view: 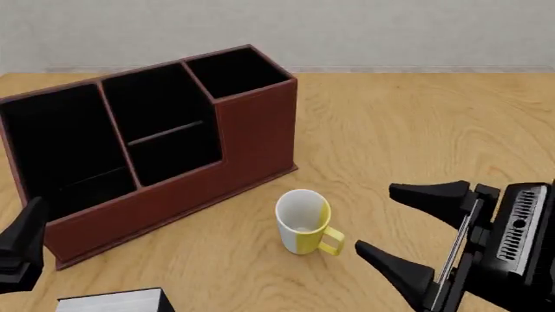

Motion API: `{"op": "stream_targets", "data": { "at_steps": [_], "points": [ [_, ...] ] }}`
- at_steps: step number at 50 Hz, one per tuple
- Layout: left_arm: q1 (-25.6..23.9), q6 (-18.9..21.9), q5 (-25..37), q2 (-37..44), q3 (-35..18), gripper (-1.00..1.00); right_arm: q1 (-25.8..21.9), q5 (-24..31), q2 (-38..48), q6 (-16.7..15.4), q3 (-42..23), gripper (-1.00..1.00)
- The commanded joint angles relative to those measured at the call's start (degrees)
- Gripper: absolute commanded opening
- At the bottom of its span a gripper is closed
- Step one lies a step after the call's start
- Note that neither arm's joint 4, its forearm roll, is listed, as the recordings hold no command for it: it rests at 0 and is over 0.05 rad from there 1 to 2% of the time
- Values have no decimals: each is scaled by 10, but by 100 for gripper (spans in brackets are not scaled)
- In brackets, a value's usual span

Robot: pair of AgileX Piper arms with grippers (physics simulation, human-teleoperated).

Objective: Pick up the book and place it in the right compartment of the caddy.

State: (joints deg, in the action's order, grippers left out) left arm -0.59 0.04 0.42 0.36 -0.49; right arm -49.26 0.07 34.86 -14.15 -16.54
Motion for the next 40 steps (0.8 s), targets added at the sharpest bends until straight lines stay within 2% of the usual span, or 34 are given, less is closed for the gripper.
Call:
{"op": "stream_targets", "data": {
  "at_steps": [1, 7, 20, 26, 40],
  "points": [
    [5, -1, 4, -3, -4, 100, -96, -42, 129, -13, -25, 100],
    [8, -4, 3, -3, -5, 100, -119, -49, 167, -29, -42, 100],
    [13, -12, 8, -2, -14, 100, -170, -86, 279, -36, -79, 100],
    [16, -12, 6, -2, -12, 100, -192, -87, 320, -29, -104, 100],
    [22, -12, 3, -2, -11, 100, -221, -77, 381, -35, -155, 100]
  ]
}}
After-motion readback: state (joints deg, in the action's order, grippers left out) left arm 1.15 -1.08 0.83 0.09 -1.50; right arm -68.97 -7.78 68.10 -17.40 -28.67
